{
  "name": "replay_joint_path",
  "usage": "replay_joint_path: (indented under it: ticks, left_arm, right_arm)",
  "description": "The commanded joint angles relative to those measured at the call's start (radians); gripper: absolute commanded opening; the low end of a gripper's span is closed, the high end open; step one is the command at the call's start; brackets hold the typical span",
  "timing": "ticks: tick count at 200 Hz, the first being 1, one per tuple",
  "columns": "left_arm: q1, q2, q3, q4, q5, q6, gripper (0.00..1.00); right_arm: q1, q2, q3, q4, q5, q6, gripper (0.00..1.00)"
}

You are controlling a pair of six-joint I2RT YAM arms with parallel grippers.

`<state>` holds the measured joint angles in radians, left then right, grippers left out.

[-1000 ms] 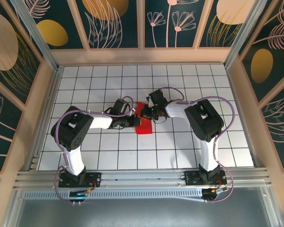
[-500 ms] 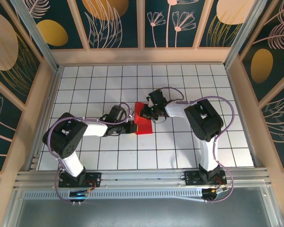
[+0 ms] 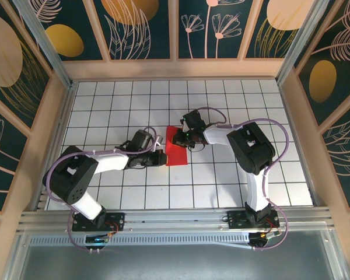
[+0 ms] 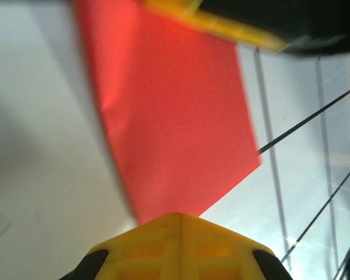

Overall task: Fold a paper plane with a square sheet of paper (fold left side to right side)
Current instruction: First fold the square sheet of paper in half at the center of the table.

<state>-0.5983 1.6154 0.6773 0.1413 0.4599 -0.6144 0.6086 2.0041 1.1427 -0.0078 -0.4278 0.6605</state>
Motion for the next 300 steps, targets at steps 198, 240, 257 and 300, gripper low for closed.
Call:
replay_joint_path:
  ticks: [198, 240, 257, 300]
  left_arm:
    - [-0.003, -0.008, -0.113, 0.028, 0.06, 0.011, 0.01]
    - [0.12, -0.084, 0.012, -0.075, 0.071, 0.074, 0.0]
    - [0.127, -0.029, 0.086, -0.102, 0.099, 0.116, 0.0]
    - [0.127, 0.093, 0.162, -0.06, 0.09, 0.131, 0.0]
  right_arm:
    - [0.007, 0.064, -0.004, -0.094, 0.075, -0.044, 0.0]
    - [0.009, 0.054, -0.007, -0.096, 0.08, -0.054, 0.0]
    - [0.011, 0.052, -0.007, -0.091, 0.08, -0.052, 0.0]
    - [0.014, 0.045, -0.008, -0.095, 0.092, -0.052, 0.0]
